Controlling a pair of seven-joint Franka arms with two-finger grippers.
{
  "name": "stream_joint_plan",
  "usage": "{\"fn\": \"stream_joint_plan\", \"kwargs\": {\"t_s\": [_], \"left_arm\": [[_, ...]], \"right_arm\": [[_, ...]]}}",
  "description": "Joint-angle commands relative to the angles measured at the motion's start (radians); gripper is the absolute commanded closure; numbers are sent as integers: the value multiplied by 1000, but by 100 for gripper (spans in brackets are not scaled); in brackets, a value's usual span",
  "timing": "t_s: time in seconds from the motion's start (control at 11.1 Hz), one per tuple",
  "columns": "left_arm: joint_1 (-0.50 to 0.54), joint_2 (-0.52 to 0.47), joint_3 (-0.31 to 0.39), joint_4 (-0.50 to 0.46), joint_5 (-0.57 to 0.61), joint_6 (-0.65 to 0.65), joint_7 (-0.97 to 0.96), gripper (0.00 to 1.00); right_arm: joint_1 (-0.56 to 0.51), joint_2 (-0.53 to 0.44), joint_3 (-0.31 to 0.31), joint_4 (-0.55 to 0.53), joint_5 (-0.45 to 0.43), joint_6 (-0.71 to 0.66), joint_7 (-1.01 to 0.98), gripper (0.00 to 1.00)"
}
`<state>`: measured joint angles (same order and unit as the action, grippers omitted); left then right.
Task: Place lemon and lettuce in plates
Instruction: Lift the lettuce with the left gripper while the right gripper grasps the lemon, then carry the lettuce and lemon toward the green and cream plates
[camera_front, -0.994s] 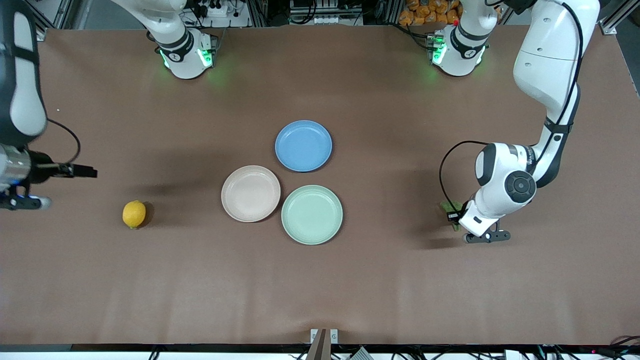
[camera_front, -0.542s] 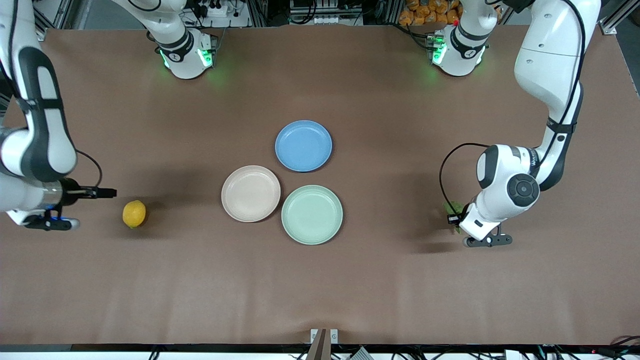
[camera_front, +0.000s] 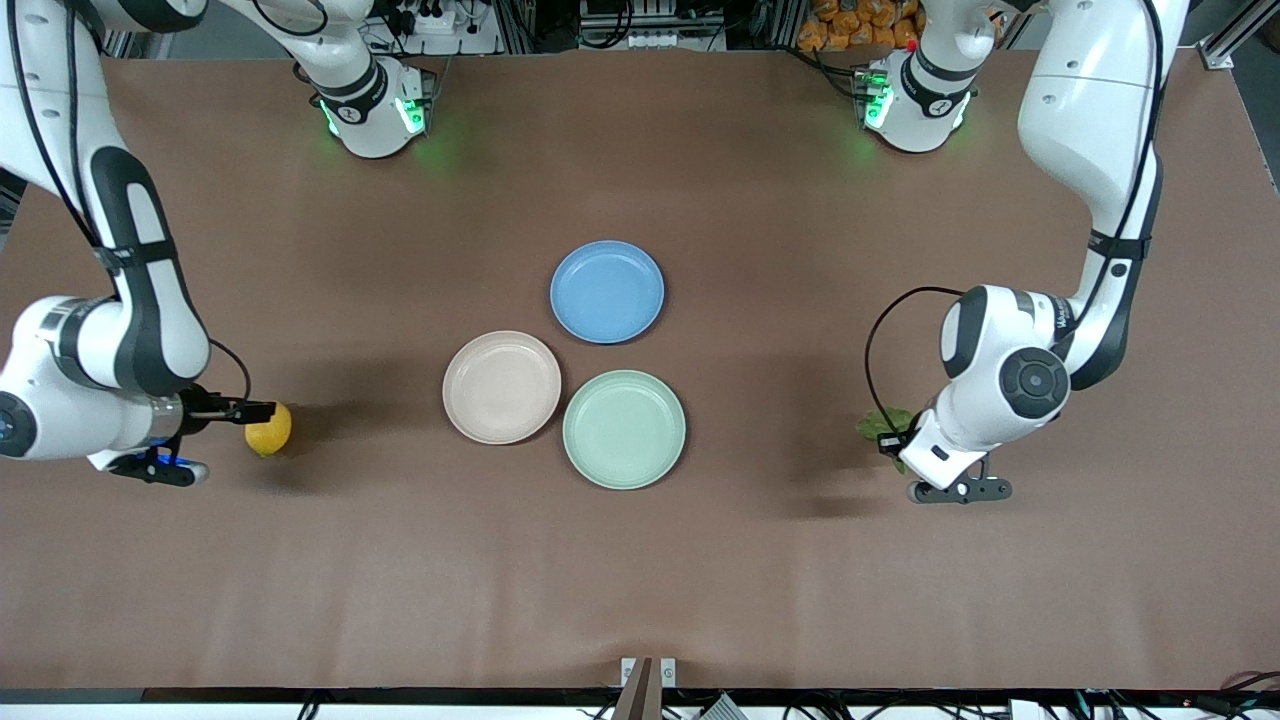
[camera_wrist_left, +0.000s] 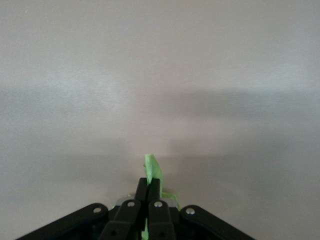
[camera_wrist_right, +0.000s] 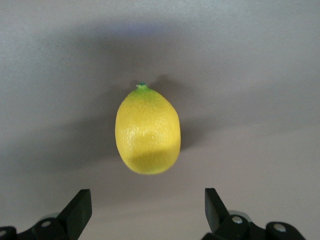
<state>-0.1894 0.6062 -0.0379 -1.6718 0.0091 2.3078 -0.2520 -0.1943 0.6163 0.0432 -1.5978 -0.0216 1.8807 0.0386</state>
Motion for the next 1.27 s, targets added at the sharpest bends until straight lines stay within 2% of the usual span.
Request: {"fn": "stream_joint_plan", "kwargs": {"t_s": [0.0, 0.54, 0.63, 0.72, 0.81, 1.18], "left_arm": [[-70, -52, 7, 12, -15, -31, -106, 100], [-232, -55, 4, 84, -50, -79, -455, 100], [-258, -55, 3, 89, -88, -79, -495, 100], [-286, -49, 4, 90, -110, -79, -548, 100], [-304, -33, 4, 122, -112, -79, -605, 100], [-329, 35, -19, 207, -153, -70, -748, 100]], "right_arm": [[-5, 77, 3, 42, 0, 27, 18, 0], [-5, 140, 3, 41, 0, 67, -6, 0], [-5, 143, 3, 42, -1, 67, -6, 26], [-2, 141, 4, 42, 0, 67, 4, 82], [2, 141, 4, 42, 0, 61, 6, 98], [38, 131, 9, 47, 0, 22, 59, 100]]}}
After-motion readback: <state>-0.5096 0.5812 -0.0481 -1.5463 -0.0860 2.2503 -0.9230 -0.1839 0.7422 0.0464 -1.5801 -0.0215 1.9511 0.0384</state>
